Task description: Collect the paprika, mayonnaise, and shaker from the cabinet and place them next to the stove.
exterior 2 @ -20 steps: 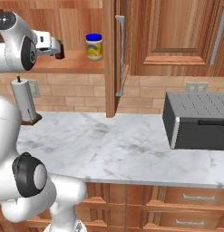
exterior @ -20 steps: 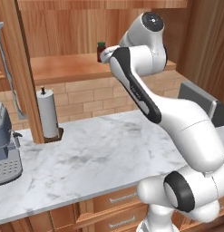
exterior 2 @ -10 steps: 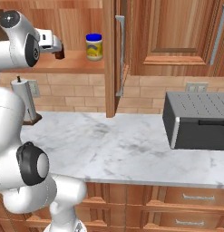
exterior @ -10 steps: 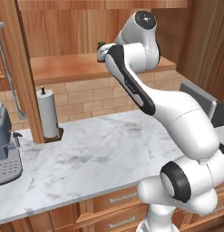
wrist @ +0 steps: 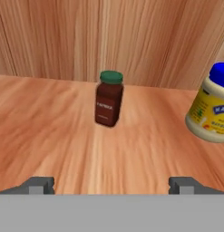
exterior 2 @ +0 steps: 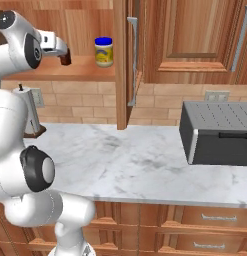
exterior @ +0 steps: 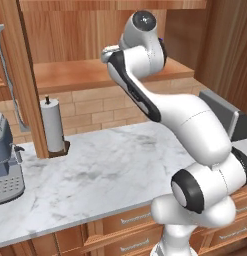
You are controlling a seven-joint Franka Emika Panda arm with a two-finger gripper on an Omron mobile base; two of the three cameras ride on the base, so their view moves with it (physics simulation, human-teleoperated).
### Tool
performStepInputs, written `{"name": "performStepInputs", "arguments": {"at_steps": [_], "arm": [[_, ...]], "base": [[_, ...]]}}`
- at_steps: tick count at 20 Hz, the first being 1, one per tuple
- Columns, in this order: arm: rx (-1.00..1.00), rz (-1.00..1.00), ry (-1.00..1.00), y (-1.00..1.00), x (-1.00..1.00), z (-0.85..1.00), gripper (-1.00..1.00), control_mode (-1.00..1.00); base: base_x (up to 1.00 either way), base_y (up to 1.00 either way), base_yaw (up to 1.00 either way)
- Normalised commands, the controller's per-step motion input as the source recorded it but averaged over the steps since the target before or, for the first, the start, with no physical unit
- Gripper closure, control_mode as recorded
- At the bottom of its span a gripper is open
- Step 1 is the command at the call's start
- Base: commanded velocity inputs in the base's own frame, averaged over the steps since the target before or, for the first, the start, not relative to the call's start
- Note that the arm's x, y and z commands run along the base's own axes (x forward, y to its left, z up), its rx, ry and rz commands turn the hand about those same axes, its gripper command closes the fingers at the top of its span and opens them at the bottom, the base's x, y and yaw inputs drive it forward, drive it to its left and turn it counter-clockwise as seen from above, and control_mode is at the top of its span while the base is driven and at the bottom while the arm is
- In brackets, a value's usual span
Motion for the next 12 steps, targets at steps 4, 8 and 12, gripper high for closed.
{"name": "performStepInputs", "arguments": {"at_steps": [4, 8, 12], "arm": [[0.00, -0.14, 0.00, 0.16, 0.26, 0.00, -1.00, -1.00], [0.00, -0.13, 0.00, 0.17, 0.29, 0.00, -1.00, -1.00], [0.00, -0.11, 0.00, 0.09, 0.31, 0.00, -1.00, -1.00]], "base": [[0.00, 0.00, 0.00], [0.00, 0.00, 0.00], [0.00, 0.00, 0.00]]}}
